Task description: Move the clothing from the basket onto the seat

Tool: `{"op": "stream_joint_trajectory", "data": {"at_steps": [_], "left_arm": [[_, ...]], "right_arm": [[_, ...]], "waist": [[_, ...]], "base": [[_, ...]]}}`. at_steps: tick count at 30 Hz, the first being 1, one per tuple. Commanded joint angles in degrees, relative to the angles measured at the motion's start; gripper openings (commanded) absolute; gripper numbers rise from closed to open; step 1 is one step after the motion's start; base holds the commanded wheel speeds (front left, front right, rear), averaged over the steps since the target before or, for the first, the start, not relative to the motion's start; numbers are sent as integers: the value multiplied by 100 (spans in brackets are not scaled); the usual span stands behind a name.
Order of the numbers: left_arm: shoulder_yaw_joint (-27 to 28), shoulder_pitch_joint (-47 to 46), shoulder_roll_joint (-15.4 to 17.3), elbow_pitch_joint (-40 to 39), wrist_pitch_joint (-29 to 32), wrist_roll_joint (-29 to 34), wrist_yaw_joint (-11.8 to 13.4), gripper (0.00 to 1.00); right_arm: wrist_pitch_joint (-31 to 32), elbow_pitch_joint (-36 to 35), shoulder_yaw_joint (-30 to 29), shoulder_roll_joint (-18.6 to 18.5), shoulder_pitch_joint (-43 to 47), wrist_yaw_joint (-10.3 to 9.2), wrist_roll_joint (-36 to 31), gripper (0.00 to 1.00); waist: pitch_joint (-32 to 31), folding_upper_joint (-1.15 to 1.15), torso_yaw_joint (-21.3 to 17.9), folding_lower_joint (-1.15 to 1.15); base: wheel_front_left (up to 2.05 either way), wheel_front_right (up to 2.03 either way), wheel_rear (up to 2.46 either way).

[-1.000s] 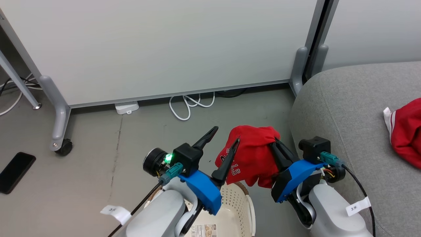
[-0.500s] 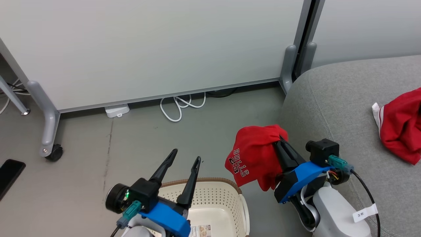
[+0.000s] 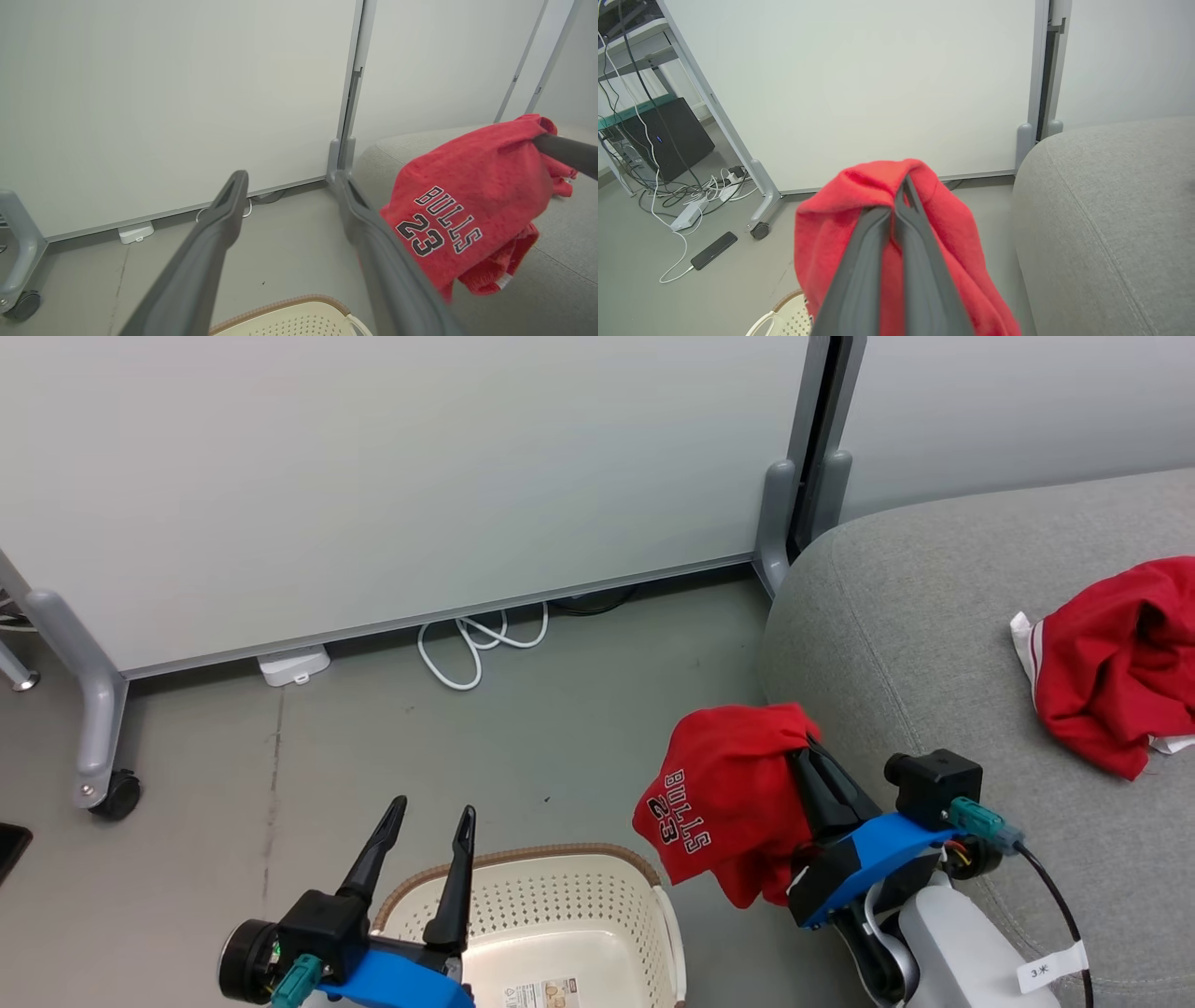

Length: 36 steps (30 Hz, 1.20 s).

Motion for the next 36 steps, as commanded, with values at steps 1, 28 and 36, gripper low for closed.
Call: {"op": "stream_joint_trajectory", "data": {"at_steps": [1,28,36], "left_arm": [[81,68,-27,-42,-26,63,-30,100],[642,-6,-313,-119,-26,580,-332,100],[615,-146,-262,-177,-26,657,-363,100]], "right_arm": [[-20,-68,-6,-4,69,3,19,0],[-19,-640,-18,-3,181,3,106,0],[-20,-800,-37,-2,270,3,155,0]], "waist": [[11,0,-28,0],[448,0,-1540,0],[615,0,-2006,0]], "base": [[0,0,0],[0,0,0],[0,0,0]]}}
